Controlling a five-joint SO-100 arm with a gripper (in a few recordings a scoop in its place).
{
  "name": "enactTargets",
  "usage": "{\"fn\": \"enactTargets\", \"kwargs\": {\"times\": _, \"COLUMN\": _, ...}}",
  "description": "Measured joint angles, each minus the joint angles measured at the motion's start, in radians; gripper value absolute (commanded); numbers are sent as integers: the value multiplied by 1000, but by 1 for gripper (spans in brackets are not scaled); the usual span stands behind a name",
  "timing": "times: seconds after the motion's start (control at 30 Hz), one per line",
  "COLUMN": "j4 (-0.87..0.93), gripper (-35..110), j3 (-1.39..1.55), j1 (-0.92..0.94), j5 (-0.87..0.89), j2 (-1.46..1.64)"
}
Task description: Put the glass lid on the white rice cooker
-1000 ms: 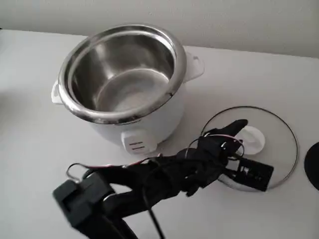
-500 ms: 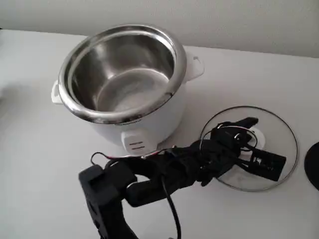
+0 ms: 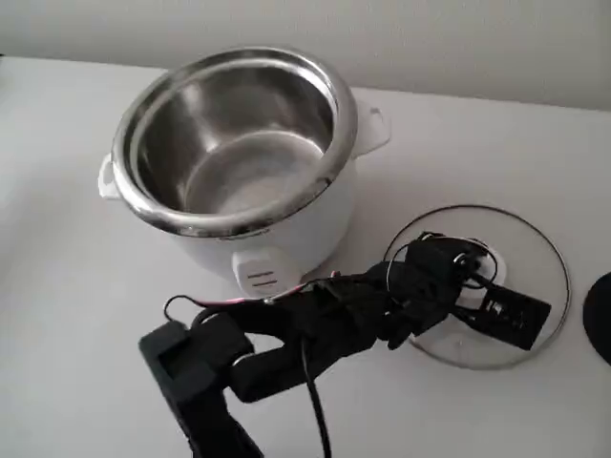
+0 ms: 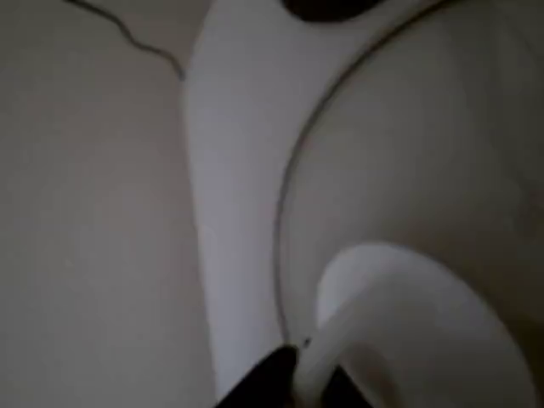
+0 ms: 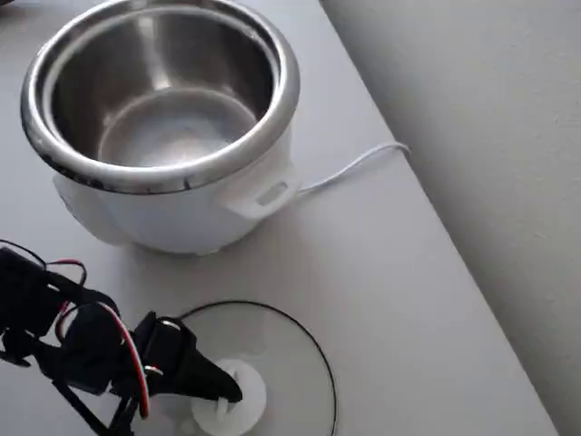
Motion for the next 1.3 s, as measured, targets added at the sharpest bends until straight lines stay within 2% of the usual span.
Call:
{"fn": "enactTargets", "kwargs": {"times": 0.37, "j4": 31, "gripper": 0, "j3": 3, "j1": 29, "j5": 31, "j2": 158}}
{"fn": "enactTargets", "kwargs": {"times": 0.73, "j4": 31, "gripper": 0, "j3": -69, "j1": 83, "j5": 84, "j2": 167}}
{"fn": "enactTargets", "kwargs": {"times": 1.3, "j4": 206, "gripper": 0, "j3": -137, "j1": 78, "j5": 118, "j2": 479}}
